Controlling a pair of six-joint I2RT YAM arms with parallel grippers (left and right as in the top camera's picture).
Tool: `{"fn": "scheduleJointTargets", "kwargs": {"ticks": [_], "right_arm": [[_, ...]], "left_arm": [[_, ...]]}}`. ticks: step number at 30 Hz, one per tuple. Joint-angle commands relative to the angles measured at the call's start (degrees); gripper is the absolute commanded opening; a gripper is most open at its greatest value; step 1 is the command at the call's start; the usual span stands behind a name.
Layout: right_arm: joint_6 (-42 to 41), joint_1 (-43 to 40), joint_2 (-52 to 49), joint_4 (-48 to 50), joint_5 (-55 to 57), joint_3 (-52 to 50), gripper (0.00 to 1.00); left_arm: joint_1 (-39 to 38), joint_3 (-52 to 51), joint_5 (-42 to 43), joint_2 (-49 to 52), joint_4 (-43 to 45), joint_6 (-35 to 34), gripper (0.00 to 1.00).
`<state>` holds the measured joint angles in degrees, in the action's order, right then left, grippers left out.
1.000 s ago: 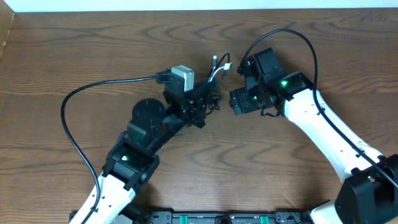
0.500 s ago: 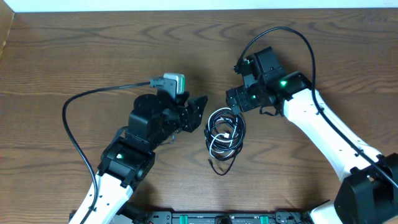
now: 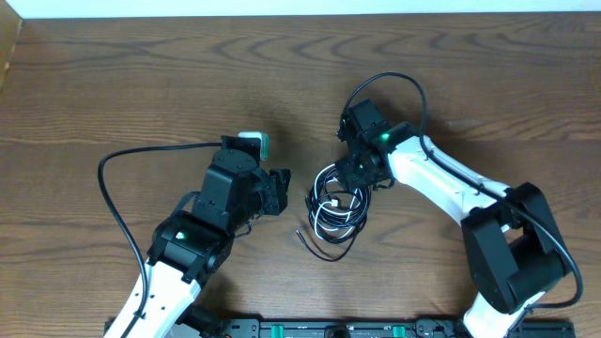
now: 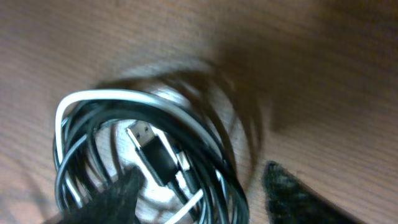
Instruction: Untangle cables
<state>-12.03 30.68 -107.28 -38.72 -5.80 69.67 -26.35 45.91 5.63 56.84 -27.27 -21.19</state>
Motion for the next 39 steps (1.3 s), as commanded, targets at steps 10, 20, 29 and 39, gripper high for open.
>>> {"fn": "scheduleJointTargets", "kwargs": {"ticks": [10, 20, 29, 39], "right_arm": [[-1.7, -1.8, 2.5, 0.7, 1.0, 19.5, 0.01], [0.7, -0.8, 9.1, -11.0, -0.3, 47.7, 0.01], [2.5, 2.4, 7.6, -20.4, -0.9, 44.6, 0.01], [11.3, 4.0, 4.9, -18.0, -7.2, 48.2, 0.02]], "left_arm": [[0.2, 0.8, -0.8, -0.4, -3.1, -0.1, 0.56], [0.2, 0.8, -0.8, -0.3, -4.0, 0.0, 0.58], [0.2, 0.8, -0.8, 0.9, -3.5, -0.1, 0.61], [0.2, 0.8, -0.7, 1.1, -3.6, -0.1, 0.62]]}}
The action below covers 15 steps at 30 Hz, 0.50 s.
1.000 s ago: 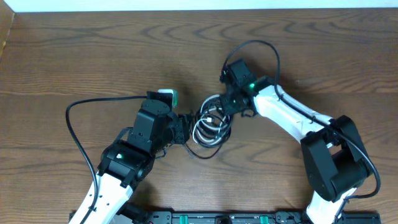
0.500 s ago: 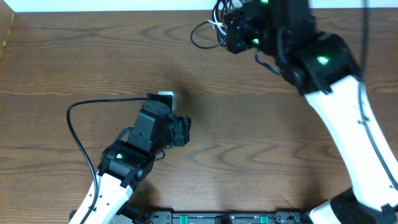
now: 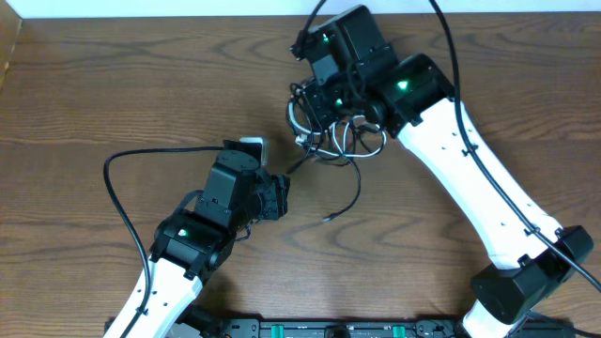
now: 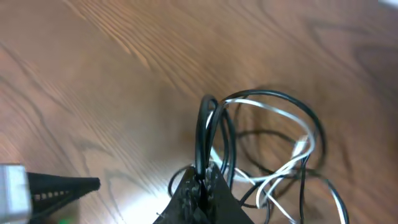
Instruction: Untangle cables
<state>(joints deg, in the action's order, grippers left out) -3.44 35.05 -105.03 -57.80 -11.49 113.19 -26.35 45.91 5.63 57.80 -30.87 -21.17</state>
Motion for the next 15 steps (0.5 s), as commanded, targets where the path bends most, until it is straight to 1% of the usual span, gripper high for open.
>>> {"fn": "scheduleJointTargets", "kwargs": {"ticks": [1, 2, 3, 4, 7, 8, 10, 11, 13, 15], "right_arm": [[2.7, -0.5, 2.6, 1.3, -1.6, 5.9, 0.04], [2.7, -0.5, 2.8, 1.4, -1.8, 6.9, 0.06], [2.7, -0.5, 2.8, 1.7, -2.4, 7.8, 0.15], [2.8, -0.5, 2.9, 1.9, -3.5, 8.6, 0.42], [4.6, -0.4, 2.9, 1.4, -4.4, 8.7, 0.88], [4.8, -0.5, 2.7, 0.4, -3.2, 8.4, 0.99], [4.8, -0.5, 2.3, -2.1, 1.8, 7.5, 0.99], [3.4, -0.5, 1.6, -4.8, 8.1, 6.0, 0.99], [-0.6, -0.5, 0.3, -7.6, 15.5, 4.1, 0.99], [-2.9, -0.6, -1.1, -9.1, 19.7, 1.4, 0.99]], "left_arm": [[0.2, 0.8, -0.7, 0.1, 0.0, -0.1, 0.62], [0.2, 0.8, -0.7, 0.1, 0.0, -0.1, 0.62], [0.2, 0.8, -0.7, 0.1, 0.0, -0.1, 0.62], [0.2, 0.8, -0.7, 0.1, 0.0, -0.1, 0.62], [0.2, 0.8, -0.7, 0.1, 0.0, -0.1, 0.62], [0.2, 0.8, -0.7, 0.1, 0.0, -0.1, 0.62], [0.2, 0.8, -0.7, 0.1, 0.0, -0.1, 0.62], [0.2, 0.8, -0.7, 0.1, 0.0, -0.1, 0.62], [0.2, 0.8, -0.7, 0.1, 0.0, -0.1, 0.62], [0.2, 0.8, -0.7, 0.1, 0.0, -0.1, 0.62]]}}
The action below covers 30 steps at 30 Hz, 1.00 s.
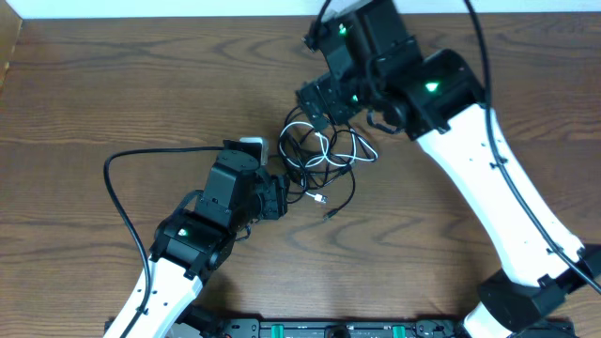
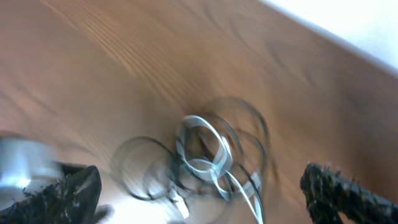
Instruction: Untangle cables
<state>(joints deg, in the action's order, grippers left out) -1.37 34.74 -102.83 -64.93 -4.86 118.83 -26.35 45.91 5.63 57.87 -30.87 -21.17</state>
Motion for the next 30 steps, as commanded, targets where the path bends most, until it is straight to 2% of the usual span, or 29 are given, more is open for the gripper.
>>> {"fn": "scheduleJointTargets", "kwargs": {"ticks": [1, 5, 7, 11, 12, 13, 17, 26, 30], "right_arm": [[-5.0, -0.5, -4.4, -2.1, 13.6, -7.4, 0.99], [-4.8, -0.7, -7.1, -0.4, 13.6, -13.6, 0.97], [-4.0, -0.7, -8.5, 1.0, 13.5, -15.5, 0.88], [-3.7, -0.7, -11.2, 2.9, 13.3, -17.4, 0.77], [-3.7, -0.7, -11.8, 3.0, 13.3, -17.5, 0.71], [-3.7, -0.7, -13.1, 3.2, 13.1, -17.5, 0.6], [-3.7, -0.4, -15.5, 3.9, 10.4, -17.5, 0.5], [0.9, -0.1, -16.9, 12.4, 5.0, -17.5, 0.55], [3.2, -0.1, -17.1, 15.1, -3.3, -17.5, 0.55]], "left_arm": [[0.2, 0.8, -0.7, 0.1, 0.0, -0.1, 0.63], [0.2, 0.8, -0.7, 0.1, -0.9, -0.1, 0.63], [0.2, 0.8, -0.8, 0.1, -1.5, -0.1, 0.63], [0.2, 0.8, -0.8, 0.1, -2.0, -0.1, 0.63], [0.2, 0.8, -0.8, 0.1, -2.1, -0.1, 0.63], [0.2, 0.8, -0.8, 0.1, -2.1, -0.1, 0.63], [0.2, 0.8, -0.8, 0.1, -2.1, -0.1, 0.63], [0.2, 0.8, -0.8, 0.1, -2.5, -0.1, 0.63], [0.2, 0.7, -0.8, 0.1, -2.6, -0.1, 0.63]]}}
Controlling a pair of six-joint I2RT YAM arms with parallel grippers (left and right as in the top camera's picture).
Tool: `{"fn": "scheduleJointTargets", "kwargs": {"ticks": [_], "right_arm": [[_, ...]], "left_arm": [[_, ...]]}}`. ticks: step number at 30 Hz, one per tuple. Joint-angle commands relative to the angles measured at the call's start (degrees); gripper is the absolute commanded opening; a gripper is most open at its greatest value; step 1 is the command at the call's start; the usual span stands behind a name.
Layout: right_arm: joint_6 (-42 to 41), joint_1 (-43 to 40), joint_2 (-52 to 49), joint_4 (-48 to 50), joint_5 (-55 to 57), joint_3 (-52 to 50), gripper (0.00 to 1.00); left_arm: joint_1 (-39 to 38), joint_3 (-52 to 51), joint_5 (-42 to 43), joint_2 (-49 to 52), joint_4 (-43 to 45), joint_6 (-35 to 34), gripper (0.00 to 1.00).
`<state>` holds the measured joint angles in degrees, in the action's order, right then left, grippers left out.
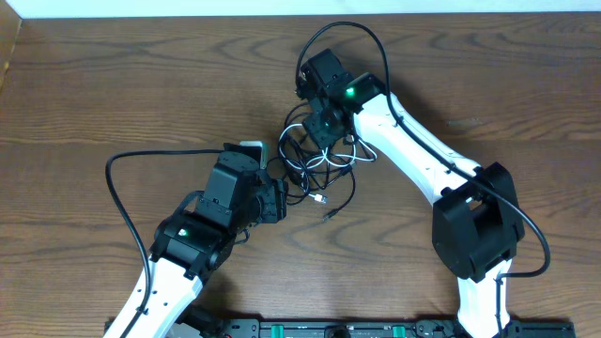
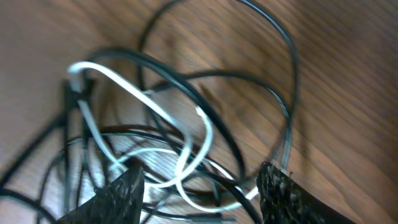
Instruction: Untangle cables
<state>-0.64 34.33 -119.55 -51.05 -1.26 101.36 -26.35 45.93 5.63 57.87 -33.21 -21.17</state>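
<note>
The cable tangle (image 1: 319,161), black and white strands looped through each other, lies on the wooden table in the middle. My right gripper (image 1: 319,127) is down at its far edge. In the right wrist view the right gripper (image 2: 199,196) is open. Its fingers (image 2: 118,199) stand on either side of a white cable (image 2: 149,102) and black cable loops (image 2: 283,93). Nothing is clamped. My left gripper (image 1: 277,192) sits at the tangle's left edge and looks open, with a black strand close to its tips. A loose black cable end (image 1: 329,216) trails toward the front.
The left arm's own black supply cable (image 1: 113,188) arcs over the table at the left. The right arm (image 1: 423,160) stretches diagonally across the right half. A rail (image 1: 329,329) runs along the front edge.
My right gripper, then open high above the tangle, is now low over it with strands between its fingers. The tangle and the left gripper have stayed in place.
The tangle first lay as a tight coil right of centre, under my right gripper. Then the right gripper was shut on black loops, holding the bundle up farther back. Afterwards it was open and the cables lay spread beside the left gripper. Now it is down on them again.
</note>
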Motion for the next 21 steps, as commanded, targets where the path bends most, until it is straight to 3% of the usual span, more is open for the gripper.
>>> {"fn": "scheduleJointTargets", "kwargs": {"ticks": [1, 17, 21], "right_arm": [[2.5, 0.3, -0.4, 1.4, -7.4, 0.0, 0.55], [2.4, 0.3, -2.4, 3.4, -8.3, -5.0, 0.57], [2.4, 0.2, -2.4, 8.7, -7.8, -9.6, 0.66]], "left_arm": [[0.2, 0.7, -0.8, 0.1, -0.4, -0.1, 0.63], [0.2, 0.7, -0.8, 0.1, -0.7, -0.1, 0.63], [0.2, 0.7, -0.8, 0.1, -0.6, -0.1, 0.63]]}}
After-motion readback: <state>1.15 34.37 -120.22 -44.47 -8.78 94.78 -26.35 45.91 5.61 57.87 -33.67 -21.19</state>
